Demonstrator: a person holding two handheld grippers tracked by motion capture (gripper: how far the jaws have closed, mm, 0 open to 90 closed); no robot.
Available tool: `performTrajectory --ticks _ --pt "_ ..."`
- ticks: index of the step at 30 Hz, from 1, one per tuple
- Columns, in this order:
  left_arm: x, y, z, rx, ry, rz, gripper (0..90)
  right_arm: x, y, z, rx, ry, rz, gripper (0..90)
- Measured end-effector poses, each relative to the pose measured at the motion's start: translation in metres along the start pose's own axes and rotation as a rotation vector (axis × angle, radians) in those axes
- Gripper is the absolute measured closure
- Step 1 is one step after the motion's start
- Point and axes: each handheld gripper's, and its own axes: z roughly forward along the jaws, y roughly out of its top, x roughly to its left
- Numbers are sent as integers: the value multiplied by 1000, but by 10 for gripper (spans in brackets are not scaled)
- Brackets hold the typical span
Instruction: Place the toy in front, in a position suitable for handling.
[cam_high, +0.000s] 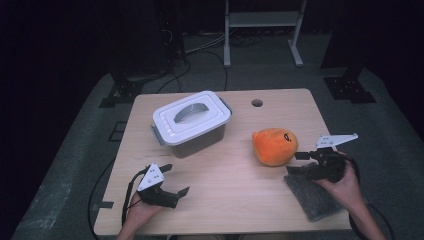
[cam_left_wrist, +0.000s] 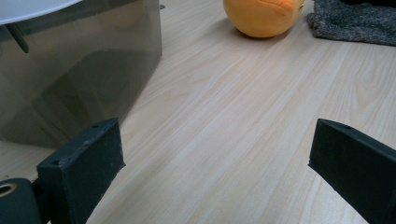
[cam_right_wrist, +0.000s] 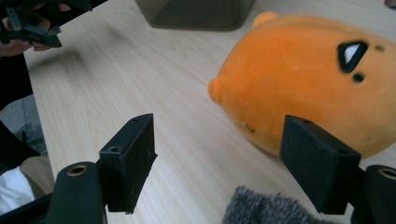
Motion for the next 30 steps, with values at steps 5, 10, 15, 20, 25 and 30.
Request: performTrajectory --ticks 5,10,15,20,25,30 --pt "0 0 0 -1 -3 -1 23 -8 20 4 0 -30 -17 258" --pt "0 0 0 1 -9 0 23 -18 34 14 20 -58 -29 258" --pt "0 -1 0 0 -11 -5 23 -28 41 20 23 -81 -21 258" --pt "0 -1 1 -3 -15 -4 23 -41 48 26 22 -99 -6 258" --pt "0 -1 1 -2 -19 -5 23 -53 49 35 25 -113 8 258" --pt "0 -1 1 1 -20 -3 23 -57 47 42 27 -119 12 259"
